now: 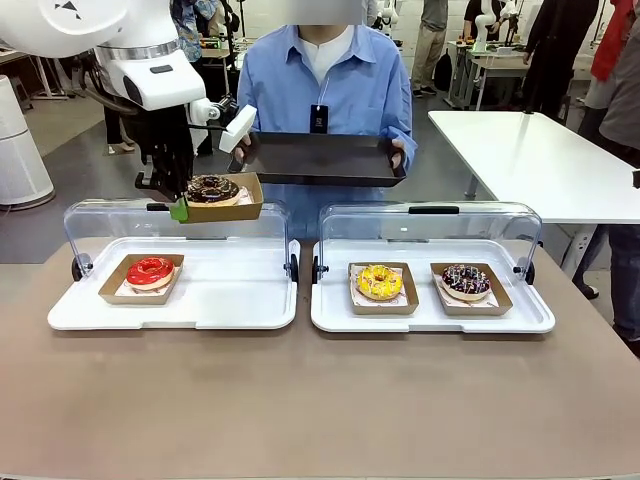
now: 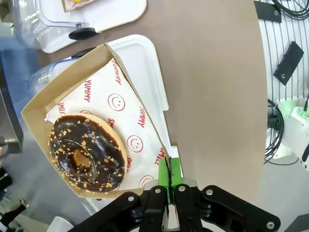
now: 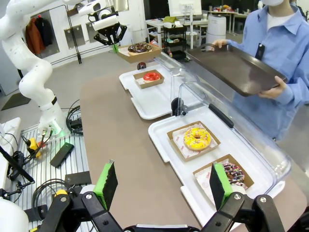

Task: Provide the desired donut to the person.
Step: Pick up and lift the Paper togo box containing the Donut pointed at by the person.

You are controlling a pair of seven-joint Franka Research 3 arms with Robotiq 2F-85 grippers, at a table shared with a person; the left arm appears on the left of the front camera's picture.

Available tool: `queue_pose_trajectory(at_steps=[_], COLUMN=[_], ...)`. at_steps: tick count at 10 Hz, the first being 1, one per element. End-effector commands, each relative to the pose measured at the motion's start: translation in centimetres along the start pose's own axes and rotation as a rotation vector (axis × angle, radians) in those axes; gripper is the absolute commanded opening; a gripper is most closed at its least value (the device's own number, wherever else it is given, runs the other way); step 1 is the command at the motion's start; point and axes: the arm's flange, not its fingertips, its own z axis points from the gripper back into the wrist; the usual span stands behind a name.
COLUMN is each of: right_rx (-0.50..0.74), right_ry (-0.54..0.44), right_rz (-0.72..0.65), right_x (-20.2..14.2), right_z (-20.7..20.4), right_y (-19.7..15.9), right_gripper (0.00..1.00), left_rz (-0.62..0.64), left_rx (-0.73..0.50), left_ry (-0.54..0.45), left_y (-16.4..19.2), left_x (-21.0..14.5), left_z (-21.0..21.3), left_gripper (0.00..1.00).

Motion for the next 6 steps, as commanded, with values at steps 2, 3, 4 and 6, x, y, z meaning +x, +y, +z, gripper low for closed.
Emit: queue_pose_trajectory(at_steps=[2,3,4,6], right_rx=[0.002,0.002,0.002,0.002], right_ry=[-0.030,-0.030,-0.030,-0.030], right_rz=[0.014,0.014,0.014,0.014], right_x=[0.26,0.26,0.26,0.26], right_z=[0.04,0.04,0.04,0.04], right_y=[-0.28,-0.28,-0.28,-0.28], right_gripper=[1.00,1.00,1.00,1.00], left_rz=[-0.012,-0.012,-0.012,-0.012], left_rx=[0.008,0.008,0.008,0.008], left_ry=[0.004,0.004,0.004,0.004], left_y=[-0.97,-0.97,-0.97,-0.97], left_x=[0.83,0.83,0.83,0.83], left_z=[0.63,0.63,0.63,0.63], left_gripper=[0.00,0.00,0.00,0.00])
